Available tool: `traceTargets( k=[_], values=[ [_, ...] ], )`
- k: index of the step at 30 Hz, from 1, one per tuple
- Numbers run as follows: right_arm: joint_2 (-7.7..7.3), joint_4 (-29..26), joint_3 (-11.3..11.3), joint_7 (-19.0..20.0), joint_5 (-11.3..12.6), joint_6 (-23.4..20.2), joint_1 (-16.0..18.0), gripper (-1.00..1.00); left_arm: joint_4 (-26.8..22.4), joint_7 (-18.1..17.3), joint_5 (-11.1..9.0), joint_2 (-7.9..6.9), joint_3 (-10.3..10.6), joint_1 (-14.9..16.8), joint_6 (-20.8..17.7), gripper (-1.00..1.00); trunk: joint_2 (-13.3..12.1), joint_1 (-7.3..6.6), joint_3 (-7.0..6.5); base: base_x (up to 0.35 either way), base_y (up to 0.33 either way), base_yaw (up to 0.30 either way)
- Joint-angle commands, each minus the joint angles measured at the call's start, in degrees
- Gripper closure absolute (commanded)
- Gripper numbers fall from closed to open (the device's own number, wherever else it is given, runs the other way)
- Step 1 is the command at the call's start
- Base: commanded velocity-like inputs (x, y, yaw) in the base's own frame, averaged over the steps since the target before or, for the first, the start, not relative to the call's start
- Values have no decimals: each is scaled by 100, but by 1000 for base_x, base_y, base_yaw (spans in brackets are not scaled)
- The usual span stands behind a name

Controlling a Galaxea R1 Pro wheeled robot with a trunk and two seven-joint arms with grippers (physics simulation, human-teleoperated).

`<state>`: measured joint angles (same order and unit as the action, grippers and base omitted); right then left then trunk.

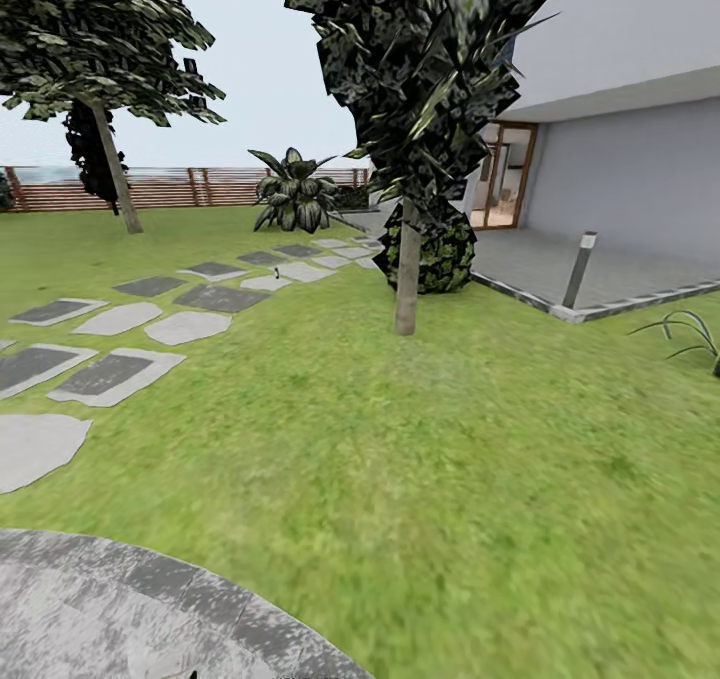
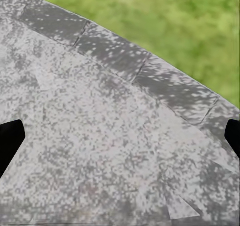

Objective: In the garden, pick up the pesticide atomizer on the floor and spray pesticide onto both trees until each tree trunk is fully covered.

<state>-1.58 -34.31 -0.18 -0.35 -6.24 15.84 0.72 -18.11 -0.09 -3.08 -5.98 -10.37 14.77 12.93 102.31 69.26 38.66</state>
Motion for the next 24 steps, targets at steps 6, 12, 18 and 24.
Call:
traceTargets(
  k=[6,12,18,24],
  values=[
    [0,3,0,0,0,-1,-1,-100,0,0,0,0,0,1,-1,-100,242,133,108,0,0,279],
    [0,3,0,0,0,-2,-1,-100,0,4,0,0,0,0,-1,-100,483,264,216,0,0,279],
    [0,3,0,0,0,-2,0,-100,0,10,0,0,0,0,-1,-100,724,396,324,0,0,279],
    [0,3,0,0,0,-2,1,-100,0,16,0,0,0,0,-1,-100,964,528,431,0,0,279]
  ],
)
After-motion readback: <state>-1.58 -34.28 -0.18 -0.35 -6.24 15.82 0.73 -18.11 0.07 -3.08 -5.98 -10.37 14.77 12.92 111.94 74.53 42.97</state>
